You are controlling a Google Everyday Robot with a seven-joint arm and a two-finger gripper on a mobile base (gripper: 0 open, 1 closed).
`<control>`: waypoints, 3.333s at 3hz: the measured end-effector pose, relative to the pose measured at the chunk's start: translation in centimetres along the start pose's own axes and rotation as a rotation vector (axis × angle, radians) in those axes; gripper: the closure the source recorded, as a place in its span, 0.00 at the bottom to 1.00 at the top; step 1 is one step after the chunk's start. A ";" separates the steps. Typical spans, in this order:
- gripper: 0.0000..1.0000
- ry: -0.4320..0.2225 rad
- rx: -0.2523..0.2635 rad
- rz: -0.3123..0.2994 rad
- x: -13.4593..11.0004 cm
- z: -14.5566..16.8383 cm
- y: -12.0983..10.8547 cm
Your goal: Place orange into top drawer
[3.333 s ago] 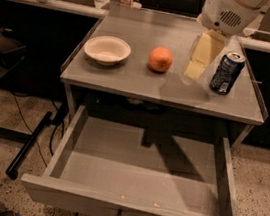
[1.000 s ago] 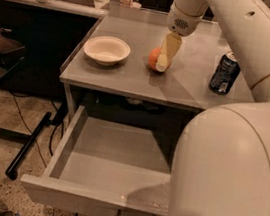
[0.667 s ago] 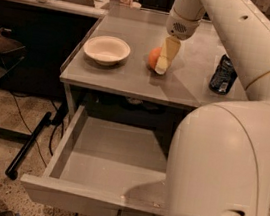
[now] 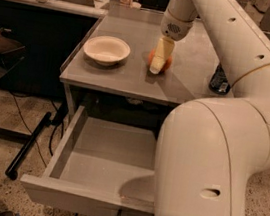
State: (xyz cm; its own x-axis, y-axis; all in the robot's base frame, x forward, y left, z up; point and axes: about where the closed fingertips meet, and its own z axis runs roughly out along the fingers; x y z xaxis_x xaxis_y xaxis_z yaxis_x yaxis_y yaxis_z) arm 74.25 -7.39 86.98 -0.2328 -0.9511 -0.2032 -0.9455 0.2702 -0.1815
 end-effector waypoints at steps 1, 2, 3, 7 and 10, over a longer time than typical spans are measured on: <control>0.00 -0.011 -0.033 -0.011 -1.1 1.3 0.5; 0.00 -0.005 -0.062 -0.007 -0.8 2.8 1.0; 0.00 0.006 -0.086 0.004 0.0 4.1 1.4; 0.89 0.000 -0.079 0.003 -0.2 4.4 1.2; 1.00 -0.098 -0.025 -0.002 0.4 0.6 2.1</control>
Offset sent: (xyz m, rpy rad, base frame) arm -0.0156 0.0089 -0.0380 0.0049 0.1192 0.0219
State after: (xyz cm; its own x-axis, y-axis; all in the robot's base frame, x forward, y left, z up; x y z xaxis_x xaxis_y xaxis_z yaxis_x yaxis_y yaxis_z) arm 72.30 -7.14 85.95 -0.2090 -0.9319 -0.2965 -0.9515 0.2639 -0.1585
